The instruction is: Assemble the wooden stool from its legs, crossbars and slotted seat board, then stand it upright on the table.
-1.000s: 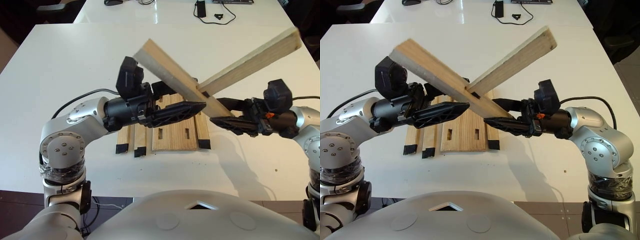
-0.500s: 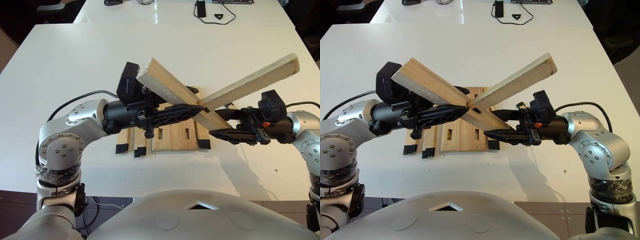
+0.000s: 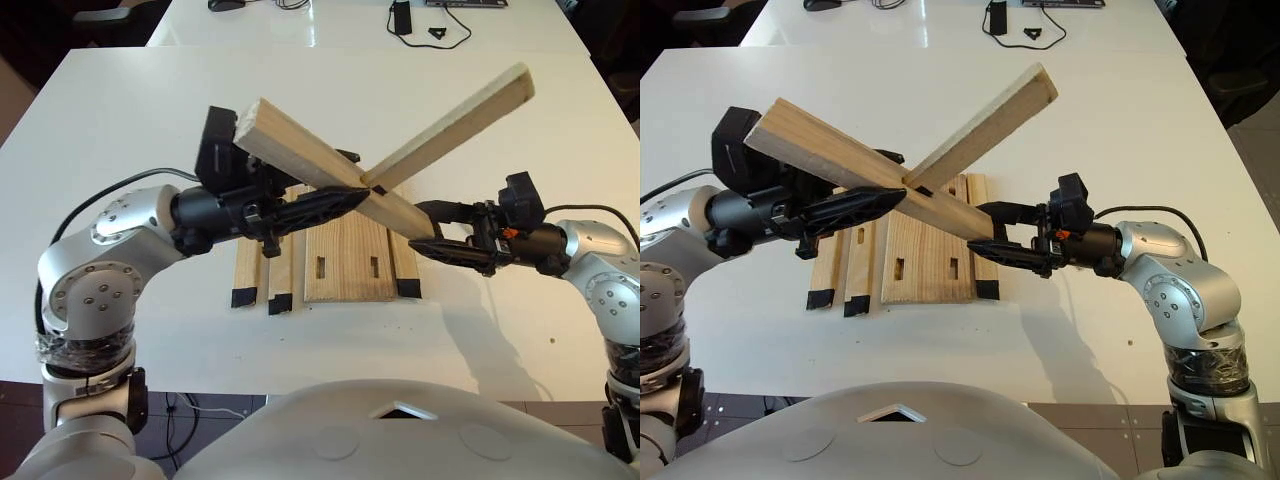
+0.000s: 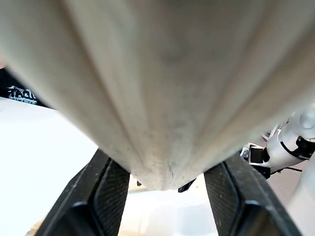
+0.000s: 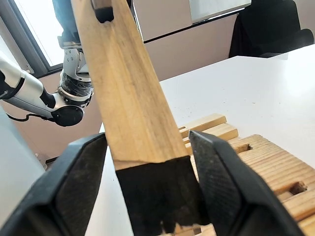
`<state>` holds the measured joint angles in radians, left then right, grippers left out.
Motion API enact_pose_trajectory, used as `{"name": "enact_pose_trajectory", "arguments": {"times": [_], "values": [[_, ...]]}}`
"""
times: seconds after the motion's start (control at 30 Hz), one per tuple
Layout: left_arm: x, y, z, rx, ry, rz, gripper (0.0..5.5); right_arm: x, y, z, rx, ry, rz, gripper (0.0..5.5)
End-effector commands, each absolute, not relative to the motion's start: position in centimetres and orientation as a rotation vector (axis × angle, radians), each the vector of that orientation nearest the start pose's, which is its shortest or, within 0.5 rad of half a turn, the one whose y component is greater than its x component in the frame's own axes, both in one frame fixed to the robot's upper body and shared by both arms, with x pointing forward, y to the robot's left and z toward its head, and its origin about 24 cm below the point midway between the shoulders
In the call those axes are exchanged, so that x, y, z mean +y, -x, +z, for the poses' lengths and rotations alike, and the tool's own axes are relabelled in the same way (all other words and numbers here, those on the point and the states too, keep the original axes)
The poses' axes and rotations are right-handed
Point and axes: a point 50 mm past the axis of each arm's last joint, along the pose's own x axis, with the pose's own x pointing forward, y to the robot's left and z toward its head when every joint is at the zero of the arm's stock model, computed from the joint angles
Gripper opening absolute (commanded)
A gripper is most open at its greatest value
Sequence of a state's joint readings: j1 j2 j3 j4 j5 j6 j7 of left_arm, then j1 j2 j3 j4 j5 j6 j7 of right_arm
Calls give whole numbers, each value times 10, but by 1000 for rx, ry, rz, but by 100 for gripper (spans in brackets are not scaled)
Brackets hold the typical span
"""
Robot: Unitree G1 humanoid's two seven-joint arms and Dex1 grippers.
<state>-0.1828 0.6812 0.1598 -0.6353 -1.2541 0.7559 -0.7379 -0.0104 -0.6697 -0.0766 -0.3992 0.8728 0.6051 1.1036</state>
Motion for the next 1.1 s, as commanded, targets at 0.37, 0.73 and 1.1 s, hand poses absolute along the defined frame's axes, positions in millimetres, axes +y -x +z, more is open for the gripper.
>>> {"name": "enact_pose_trajectory", "arguments": {"times": [0.37, 0.73, 1.1], "values": [[197, -193, 197, 168, 30, -1424, 203, -207, -210, 114, 181, -220, 1058, 295], [212, -207, 182, 253, -239, -1401, 203, -204, -209, 109, 198, -189, 1042, 295], [208, -207, 165, 294, -345, -1457, 203, -205, -210, 106, 212, -162, 1037, 295]]}}
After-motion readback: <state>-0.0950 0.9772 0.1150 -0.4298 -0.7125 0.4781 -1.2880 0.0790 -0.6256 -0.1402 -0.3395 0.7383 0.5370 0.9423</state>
